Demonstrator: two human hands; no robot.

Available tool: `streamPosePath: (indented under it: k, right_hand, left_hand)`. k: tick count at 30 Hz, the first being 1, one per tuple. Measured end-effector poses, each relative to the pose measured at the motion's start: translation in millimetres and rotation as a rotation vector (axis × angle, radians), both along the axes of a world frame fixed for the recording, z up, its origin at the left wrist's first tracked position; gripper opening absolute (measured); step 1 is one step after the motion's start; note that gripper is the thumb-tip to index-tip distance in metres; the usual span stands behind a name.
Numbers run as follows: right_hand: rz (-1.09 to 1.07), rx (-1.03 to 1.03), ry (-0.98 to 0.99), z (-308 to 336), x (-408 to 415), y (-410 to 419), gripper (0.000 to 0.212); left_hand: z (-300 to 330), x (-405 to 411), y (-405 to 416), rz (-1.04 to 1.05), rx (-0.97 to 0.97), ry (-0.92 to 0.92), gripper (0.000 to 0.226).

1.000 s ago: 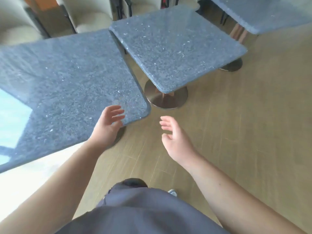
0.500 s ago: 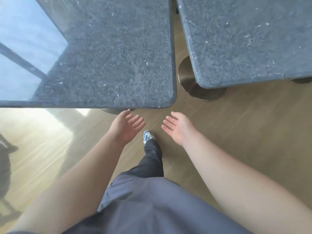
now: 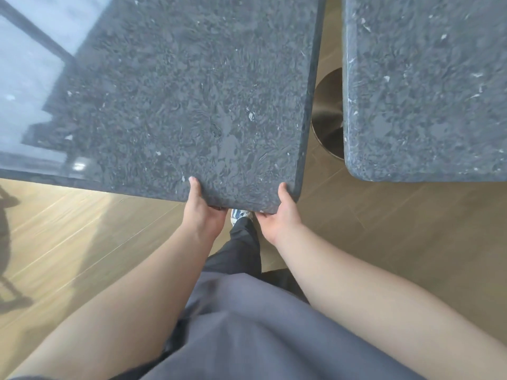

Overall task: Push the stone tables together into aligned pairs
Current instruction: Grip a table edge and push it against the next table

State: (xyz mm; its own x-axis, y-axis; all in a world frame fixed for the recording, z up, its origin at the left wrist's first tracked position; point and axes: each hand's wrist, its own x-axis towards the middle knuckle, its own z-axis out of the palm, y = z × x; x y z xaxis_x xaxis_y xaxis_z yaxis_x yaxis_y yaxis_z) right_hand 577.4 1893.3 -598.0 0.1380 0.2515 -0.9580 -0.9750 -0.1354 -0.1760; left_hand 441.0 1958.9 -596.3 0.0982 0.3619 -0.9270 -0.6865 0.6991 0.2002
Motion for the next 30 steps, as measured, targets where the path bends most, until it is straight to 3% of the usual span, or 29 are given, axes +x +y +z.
streamPosePath:
  k: [4, 11, 19, 30]
  right_hand:
    - [-0.022, 0.004, 0.025, -2.3, 1.3, 1.4, 0.053]
    - [0.031, 0.023, 0.103, 0.6, 13.1, -2.4, 0.056]
    - [0.156, 0.008, 0.177, 12.3, 32.5, -3.0, 0.060]
    - [0.247, -0.013, 0.166, -4.8, 123.8, 4.5, 0.069]
  left_hand:
    - [1.2, 6.4, 0.0, 0.011, -0.016, 0.032, 0.042]
    - [10.1, 13.2, 5.0, 0.008, -0.108, 0.177, 0.043]
    - [20.4, 23.6, 2.9, 0.015, -0.145, 0.275, 0.064]
    - [22.7, 114.1, -1.1, 0.076, -0.142, 0.216, 0.059]
